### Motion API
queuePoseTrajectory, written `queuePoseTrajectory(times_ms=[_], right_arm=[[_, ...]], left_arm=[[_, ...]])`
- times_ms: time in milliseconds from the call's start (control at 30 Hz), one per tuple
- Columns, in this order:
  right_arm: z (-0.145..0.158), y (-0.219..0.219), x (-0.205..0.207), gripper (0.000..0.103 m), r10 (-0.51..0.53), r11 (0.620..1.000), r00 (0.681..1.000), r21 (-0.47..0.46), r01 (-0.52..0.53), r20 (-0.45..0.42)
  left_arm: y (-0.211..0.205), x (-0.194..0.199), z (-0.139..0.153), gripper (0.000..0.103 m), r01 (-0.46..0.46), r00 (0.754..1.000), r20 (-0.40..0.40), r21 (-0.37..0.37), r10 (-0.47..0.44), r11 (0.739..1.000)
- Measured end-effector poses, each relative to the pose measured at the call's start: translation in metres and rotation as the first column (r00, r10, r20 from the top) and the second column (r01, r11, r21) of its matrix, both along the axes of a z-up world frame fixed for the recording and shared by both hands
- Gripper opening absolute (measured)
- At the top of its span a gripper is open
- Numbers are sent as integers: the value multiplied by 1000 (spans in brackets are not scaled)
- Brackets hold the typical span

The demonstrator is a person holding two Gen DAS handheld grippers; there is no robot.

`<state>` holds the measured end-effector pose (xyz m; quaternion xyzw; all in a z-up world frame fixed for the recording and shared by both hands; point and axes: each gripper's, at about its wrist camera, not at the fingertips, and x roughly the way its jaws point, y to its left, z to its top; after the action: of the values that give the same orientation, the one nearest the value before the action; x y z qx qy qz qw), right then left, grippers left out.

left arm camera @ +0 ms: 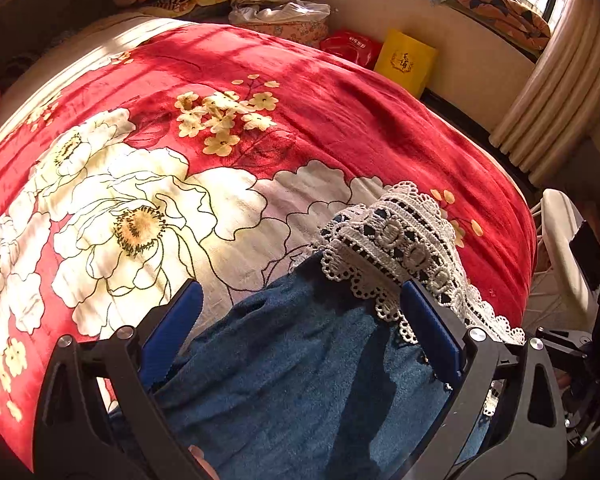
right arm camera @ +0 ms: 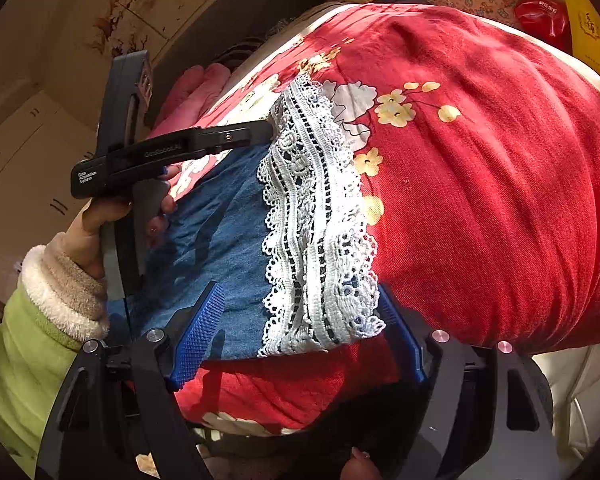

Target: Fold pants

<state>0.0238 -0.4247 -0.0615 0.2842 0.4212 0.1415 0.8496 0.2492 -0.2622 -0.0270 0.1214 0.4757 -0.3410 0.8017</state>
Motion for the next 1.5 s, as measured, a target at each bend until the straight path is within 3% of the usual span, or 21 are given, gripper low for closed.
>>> queuePoseTrajectory(times_ms=[167,233,300,333,500,733,1000,1300,1500], right_arm=[[-3,-3,0,61,-22,1000,1000,15,22,-6],[-5,-2,1,50,-21,1000,1000,17,22,-5],[-6,-2,1,42,-24,999,1000,40,24,-5],[-7,-2,2,33,-28,998,1000,57,28,-6],[4,2,3,25,-44,996,999,78,42,23],[51,27,-4,25,-9,1000,989,6,8,151],[102,94,2,25,144,985,954,-130,-113,262],[101,175,16,25,301,940,921,-239,-243,248],[72,230,24,25,411,883,897,-318,-346,165]], left_arm=[[-9,5,-17,81,56,998,-28,14,-56,998],[-11,4,-18,68,70,997,-29,-5,-70,998],[-13,0,-16,41,95,995,-40,-38,-96,995],[-14,-2,-15,36,109,993,-48,-50,-112,993],[-11,-2,-10,18,120,990,-59,-76,-124,990],[18,-3,24,16,134,989,-25,-234,-144,963],[82,-12,63,16,108,994,41,-388,-100,915],[171,-27,60,16,-21,999,20,-460,33,888],[217,-38,36,20,-149,988,-38,-429,147,891]])
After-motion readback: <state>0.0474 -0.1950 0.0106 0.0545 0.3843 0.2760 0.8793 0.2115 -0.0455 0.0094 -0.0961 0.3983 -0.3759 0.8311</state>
